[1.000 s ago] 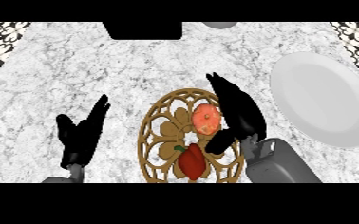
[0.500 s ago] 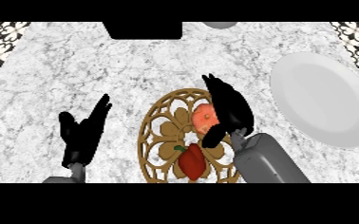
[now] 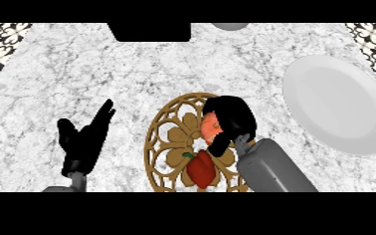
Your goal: Pick the squash from the placemat and place it in the plate
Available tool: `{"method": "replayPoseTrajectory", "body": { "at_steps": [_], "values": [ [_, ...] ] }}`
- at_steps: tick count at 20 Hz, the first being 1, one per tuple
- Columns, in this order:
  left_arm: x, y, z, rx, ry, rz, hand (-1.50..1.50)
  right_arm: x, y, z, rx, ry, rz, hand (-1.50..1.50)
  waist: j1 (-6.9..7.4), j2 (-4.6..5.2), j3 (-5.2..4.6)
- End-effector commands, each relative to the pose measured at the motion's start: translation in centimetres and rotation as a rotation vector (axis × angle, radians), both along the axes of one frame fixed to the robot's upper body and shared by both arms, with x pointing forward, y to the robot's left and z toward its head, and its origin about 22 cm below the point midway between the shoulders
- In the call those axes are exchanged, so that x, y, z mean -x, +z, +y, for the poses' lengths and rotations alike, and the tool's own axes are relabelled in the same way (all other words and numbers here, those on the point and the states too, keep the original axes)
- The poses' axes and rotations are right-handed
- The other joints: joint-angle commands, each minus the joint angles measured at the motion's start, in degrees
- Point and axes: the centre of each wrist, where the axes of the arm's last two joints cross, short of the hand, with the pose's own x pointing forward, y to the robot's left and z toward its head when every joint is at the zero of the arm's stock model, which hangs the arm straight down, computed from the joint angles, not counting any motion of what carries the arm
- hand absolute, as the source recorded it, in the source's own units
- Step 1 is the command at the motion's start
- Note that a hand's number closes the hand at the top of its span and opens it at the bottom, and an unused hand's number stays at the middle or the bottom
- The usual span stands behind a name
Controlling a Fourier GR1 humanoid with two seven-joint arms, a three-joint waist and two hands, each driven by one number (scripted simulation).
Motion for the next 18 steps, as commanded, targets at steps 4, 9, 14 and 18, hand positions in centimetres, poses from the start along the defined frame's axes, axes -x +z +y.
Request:
{"method": "replayPoseTrajectory", "body": {
  "at_steps": [4, 9, 14, 18],
  "values": [
    [0.6, -2.3, -1.3, 0.026, 0.006, 0.05, 0.0, -0.1, 0.0, -0.2, 0.042, 0.02, -0.055, 1.5, -0.16, 0.38, -0.28],
    [2.2, -2.4, -0.5, 0.008, 0.002, 0.042, 0.0, -1.4, 1.2, 1.3, 0.009, -0.157, -0.203, 1.5, 0.32, 0.37, -0.3],
    [0.1, -0.2, -0.8, -0.001, -0.026, 0.017, 0.0, -5.6, 2.3, -1.3, 0.033, -0.772, -0.204, 1.5, 1.4, 1.16, -0.42],
    [-0.9, 0.5, -0.4, -0.001, -0.032, 0.008, 0.0, -7.4, 6.0, 1.4, 0.026, -0.893, -0.554, 1.5, 2.72, 1.23, -0.47]
  ]
}}
